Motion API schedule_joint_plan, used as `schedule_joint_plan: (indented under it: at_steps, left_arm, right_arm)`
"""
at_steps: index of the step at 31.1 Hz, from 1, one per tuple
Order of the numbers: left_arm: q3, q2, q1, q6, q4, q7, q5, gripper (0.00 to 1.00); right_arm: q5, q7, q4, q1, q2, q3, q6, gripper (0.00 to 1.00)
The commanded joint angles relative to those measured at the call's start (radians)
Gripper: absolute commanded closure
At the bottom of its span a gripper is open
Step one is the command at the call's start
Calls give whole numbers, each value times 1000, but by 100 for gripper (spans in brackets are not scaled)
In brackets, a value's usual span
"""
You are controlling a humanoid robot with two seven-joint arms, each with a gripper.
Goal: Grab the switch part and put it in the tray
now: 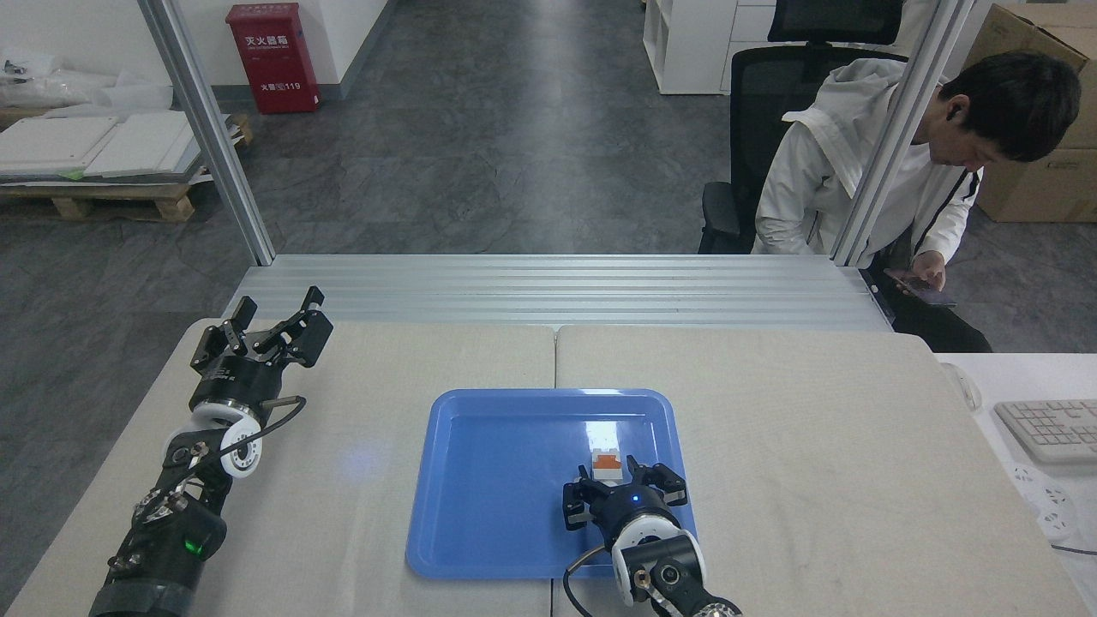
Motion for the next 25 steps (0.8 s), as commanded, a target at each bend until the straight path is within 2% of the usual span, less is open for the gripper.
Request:
schedule_joint_plan:
  at_steps: [1,4,8,12,14,16,18,22,25]
  left_arm:
    - [0,0,0,0,0,0,0,0]
    - [0,1,0,0,0,0,0,0]
    - [0,1,0,0,0,0,0,0]
    - [0,1,0,0,0,0,0,0]
    - [0,0,0,0,0,0,0,0]
    - [0,0,0,0,0,0,0,0]
    - [0,0,0,0,0,0,0,0]
    - [0,0,0,0,0,0,0,0]
    - [0,1,0,0,0,0,0,0]
  right_arm:
    - [-13,-72,-5,-39,-1,-12,-43,2]
    - [-13,-136,-3,-82,-9,-104,-124,2]
    - [-13,-317,18,-117,-18,-300,-308,2]
    - [-15,-457,127,-140,-99,-506,-534,2]
    - [-15,-498,200,-155,-133,-574,-602,2]
    - [-21,-526,275,-166,-156,-611,-642,2]
    - [-56,-550,325,-168,-183,-620,-666,2]
    - [-175,-584,348,-152,-231,-611,-724,2]
    - [-186,-586,348,-140,-231,-609,-722,2]
